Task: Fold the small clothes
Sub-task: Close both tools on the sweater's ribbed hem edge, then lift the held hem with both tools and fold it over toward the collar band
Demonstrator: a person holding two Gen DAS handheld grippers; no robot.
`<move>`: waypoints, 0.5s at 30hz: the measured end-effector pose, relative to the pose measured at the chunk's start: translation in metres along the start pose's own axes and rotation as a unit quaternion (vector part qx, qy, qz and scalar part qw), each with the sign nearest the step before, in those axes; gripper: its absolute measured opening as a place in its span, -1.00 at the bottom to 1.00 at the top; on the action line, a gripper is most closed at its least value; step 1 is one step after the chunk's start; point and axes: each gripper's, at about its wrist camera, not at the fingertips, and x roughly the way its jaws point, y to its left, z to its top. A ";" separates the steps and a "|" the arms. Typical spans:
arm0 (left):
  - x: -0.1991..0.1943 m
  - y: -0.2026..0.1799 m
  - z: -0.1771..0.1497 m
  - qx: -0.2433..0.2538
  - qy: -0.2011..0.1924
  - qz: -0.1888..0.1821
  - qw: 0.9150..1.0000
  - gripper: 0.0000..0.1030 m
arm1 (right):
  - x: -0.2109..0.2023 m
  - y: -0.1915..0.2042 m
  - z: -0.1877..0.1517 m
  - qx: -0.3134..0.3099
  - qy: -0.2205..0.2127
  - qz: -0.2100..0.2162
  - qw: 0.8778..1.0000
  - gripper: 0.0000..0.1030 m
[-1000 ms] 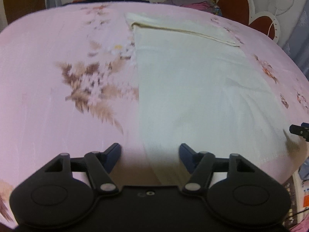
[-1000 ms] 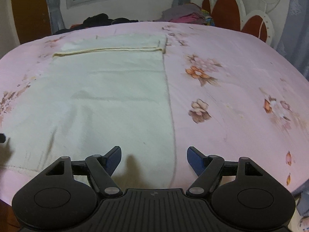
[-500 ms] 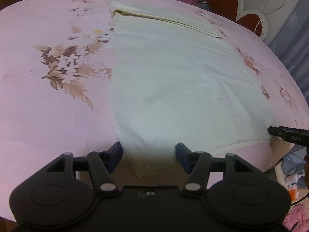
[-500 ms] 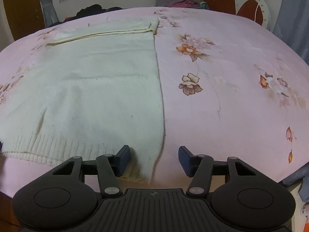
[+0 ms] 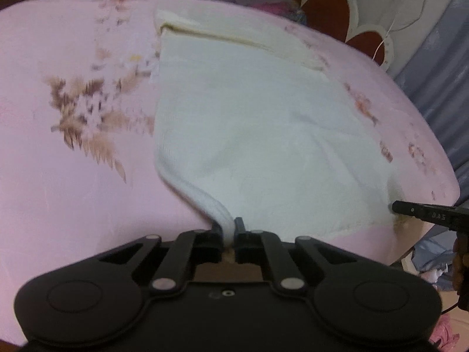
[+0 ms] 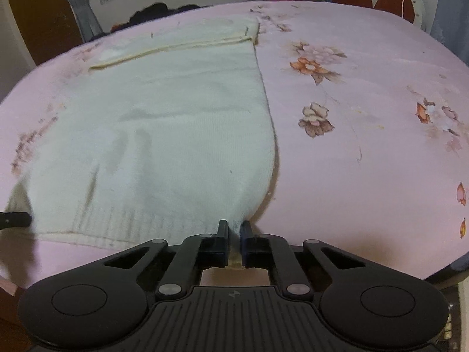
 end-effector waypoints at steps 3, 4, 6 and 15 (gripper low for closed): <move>-0.011 0.000 0.013 -0.002 -0.029 -0.005 1.000 -0.88 | -0.012 0.001 0.011 0.009 -0.024 0.016 1.000 -0.87; -0.014 -0.001 0.017 -0.003 -0.037 -0.007 0.999 -0.88 | -0.016 0.003 0.015 0.010 -0.032 0.019 0.999 -0.87; -0.019 -0.002 0.030 0.001 -0.057 -0.011 0.998 -0.88 | -0.021 0.005 0.025 0.011 -0.046 0.026 0.999 -0.87; -0.017 0.001 0.097 0.002 -0.118 -0.005 0.993 -0.88 | -0.021 0.009 0.095 0.004 -0.112 0.039 0.993 -0.87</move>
